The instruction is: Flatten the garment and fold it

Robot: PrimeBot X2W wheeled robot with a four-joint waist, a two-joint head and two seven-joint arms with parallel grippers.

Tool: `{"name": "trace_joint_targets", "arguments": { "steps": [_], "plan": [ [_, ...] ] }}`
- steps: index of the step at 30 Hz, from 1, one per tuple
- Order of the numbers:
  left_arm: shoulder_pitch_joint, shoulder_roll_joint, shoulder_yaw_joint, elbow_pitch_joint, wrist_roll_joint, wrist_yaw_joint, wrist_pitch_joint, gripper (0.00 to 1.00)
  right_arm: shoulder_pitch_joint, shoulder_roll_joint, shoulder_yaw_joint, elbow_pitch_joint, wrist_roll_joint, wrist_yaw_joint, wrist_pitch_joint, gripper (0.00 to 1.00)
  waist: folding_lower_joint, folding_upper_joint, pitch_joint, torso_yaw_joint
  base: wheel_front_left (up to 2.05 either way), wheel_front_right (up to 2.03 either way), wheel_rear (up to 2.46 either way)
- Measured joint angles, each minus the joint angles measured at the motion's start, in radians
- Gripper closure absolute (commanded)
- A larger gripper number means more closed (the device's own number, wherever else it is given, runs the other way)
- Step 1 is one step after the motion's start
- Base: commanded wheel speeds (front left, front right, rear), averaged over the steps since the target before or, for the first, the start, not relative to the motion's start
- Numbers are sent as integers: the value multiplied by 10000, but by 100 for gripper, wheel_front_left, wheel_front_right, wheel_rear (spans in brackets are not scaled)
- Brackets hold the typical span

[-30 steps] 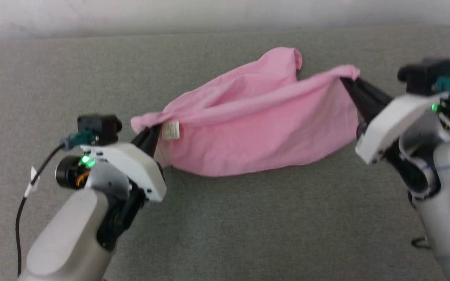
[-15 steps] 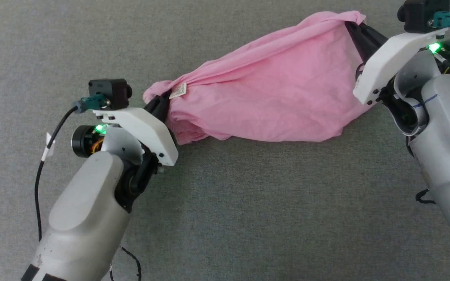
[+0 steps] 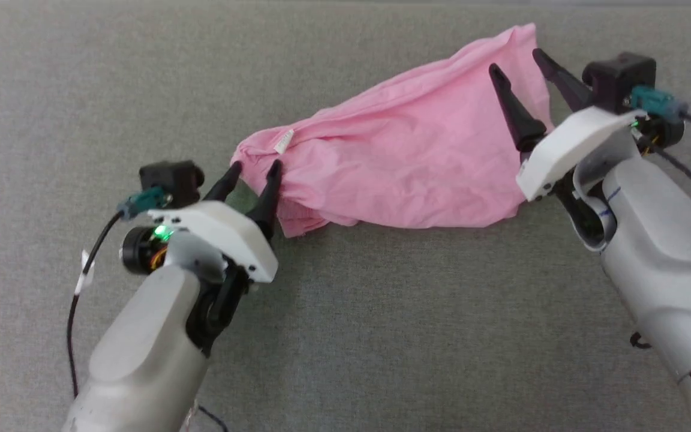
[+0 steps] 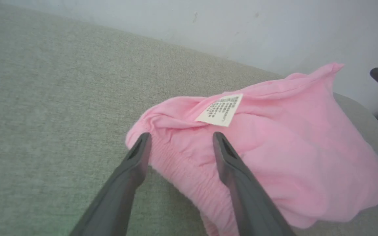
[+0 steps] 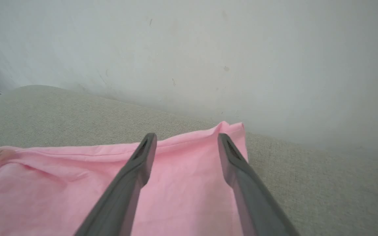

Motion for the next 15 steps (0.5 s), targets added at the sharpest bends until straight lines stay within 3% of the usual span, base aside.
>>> {"name": "trace_joint_targets", "arguments": {
  "steps": [6,9,15],
  "plan": [
    [942,874,163,-1486,259,508,2,0,1693,-92,-1515,-2688,-1066,2,-54,0,-1,0,-648,-226,0,0,0],
    [1475,1386,71,-2523,259,685,679,0,3144,153,-2382,-3864,-1638,0,-54,0,-2,0,-992,-400,0,0,0],
    [1892,2468,-366,-4226,263,871,2642,0,5579,552,-3183,-5643,-2606,0,-2,0,-3,0,-1525,-866,0,0,0]
  ]
}}
